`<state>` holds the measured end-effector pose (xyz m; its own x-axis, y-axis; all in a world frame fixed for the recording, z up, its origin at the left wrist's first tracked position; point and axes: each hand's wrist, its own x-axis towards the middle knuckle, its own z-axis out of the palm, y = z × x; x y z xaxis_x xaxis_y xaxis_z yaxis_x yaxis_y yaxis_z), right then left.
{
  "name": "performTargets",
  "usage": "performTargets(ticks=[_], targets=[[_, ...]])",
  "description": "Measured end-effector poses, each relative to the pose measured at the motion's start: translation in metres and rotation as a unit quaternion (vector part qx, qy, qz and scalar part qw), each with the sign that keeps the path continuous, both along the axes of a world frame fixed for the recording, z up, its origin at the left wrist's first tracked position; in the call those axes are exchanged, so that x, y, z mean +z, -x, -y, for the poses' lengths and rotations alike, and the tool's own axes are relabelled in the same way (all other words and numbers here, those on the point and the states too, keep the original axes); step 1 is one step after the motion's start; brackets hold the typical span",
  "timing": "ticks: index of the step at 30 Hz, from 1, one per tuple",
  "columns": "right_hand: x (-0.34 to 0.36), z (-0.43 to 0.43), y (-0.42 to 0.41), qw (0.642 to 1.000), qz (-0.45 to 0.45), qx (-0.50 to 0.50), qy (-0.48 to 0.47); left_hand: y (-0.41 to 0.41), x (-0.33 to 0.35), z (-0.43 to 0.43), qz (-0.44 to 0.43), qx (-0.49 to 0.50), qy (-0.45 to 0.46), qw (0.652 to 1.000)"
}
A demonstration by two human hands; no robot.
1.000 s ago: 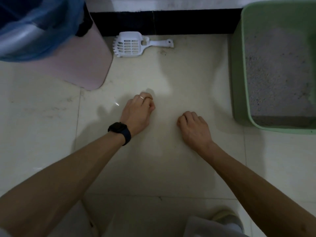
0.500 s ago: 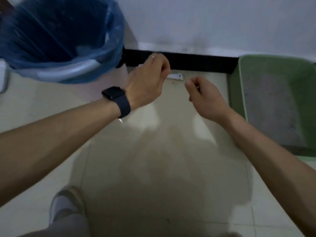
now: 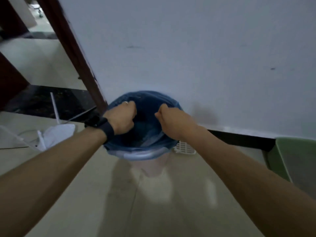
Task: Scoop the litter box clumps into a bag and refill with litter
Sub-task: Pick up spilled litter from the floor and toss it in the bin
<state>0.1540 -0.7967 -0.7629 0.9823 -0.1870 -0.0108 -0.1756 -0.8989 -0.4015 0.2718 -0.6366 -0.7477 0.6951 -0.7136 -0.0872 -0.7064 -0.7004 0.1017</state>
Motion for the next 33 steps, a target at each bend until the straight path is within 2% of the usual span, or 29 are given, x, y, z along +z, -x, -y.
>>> performTargets(ticks=[4, 6, 10, 14, 17, 20, 22, 25, 27, 29, 33], targets=[[-0.006, -0.008, -0.015, 0.99, -0.039, 0.012, 0.132, -0.002, -0.012, -0.014, -0.024, 0.009, 0.017, 1.0], [-0.006, -0.009, -0.017, 0.988, -0.023, 0.026, 0.148, -0.002, -0.014, -0.016, -0.01, 0.01, 0.038, 0.999], [-0.004, -0.003, -0.012, 0.995, -0.041, 0.057, 0.072, 0.004, -0.02, -0.013, 0.031, -0.018, 0.034, 0.999], [-0.003, 0.013, 0.014, 0.997, 0.072, 0.011, 0.015, 0.023, -0.014, 0.004, 0.015, -0.051, 0.049, 0.997], [-0.009, 0.034, 0.063, 0.989, 0.119, -0.027, -0.079, 0.057, -0.01, 0.031, 0.124, -0.099, 0.152, 0.976], [-0.036, 0.057, 0.135, 0.973, 0.153, -0.103, -0.138, 0.112, -0.027, 0.062, 0.16, -0.156, 0.266, 0.938], [-0.074, 0.068, 0.19, 0.963, 0.138, -0.171, -0.156, 0.157, -0.068, 0.078, 0.134, -0.225, 0.254, 0.931], [-0.146, 0.074, 0.274, 0.953, 0.046, -0.258, -0.153, 0.229, -0.158, 0.078, 0.01, -0.28, 0.129, 0.951], [-0.193, 0.069, 0.324, 0.95, -0.034, -0.275, -0.144, 0.27, -0.213, 0.065, -0.088, -0.22, 0.05, 0.97], [-0.228, 0.062, 0.362, 0.948, -0.088, -0.273, -0.139, 0.298, -0.255, 0.045, -0.151, -0.143, 0.0, 0.978], [-0.266, 0.054, 0.393, 0.952, -0.105, -0.26, -0.12, 0.329, -0.291, 0.002, -0.18, -0.058, 0.051, 0.981]])
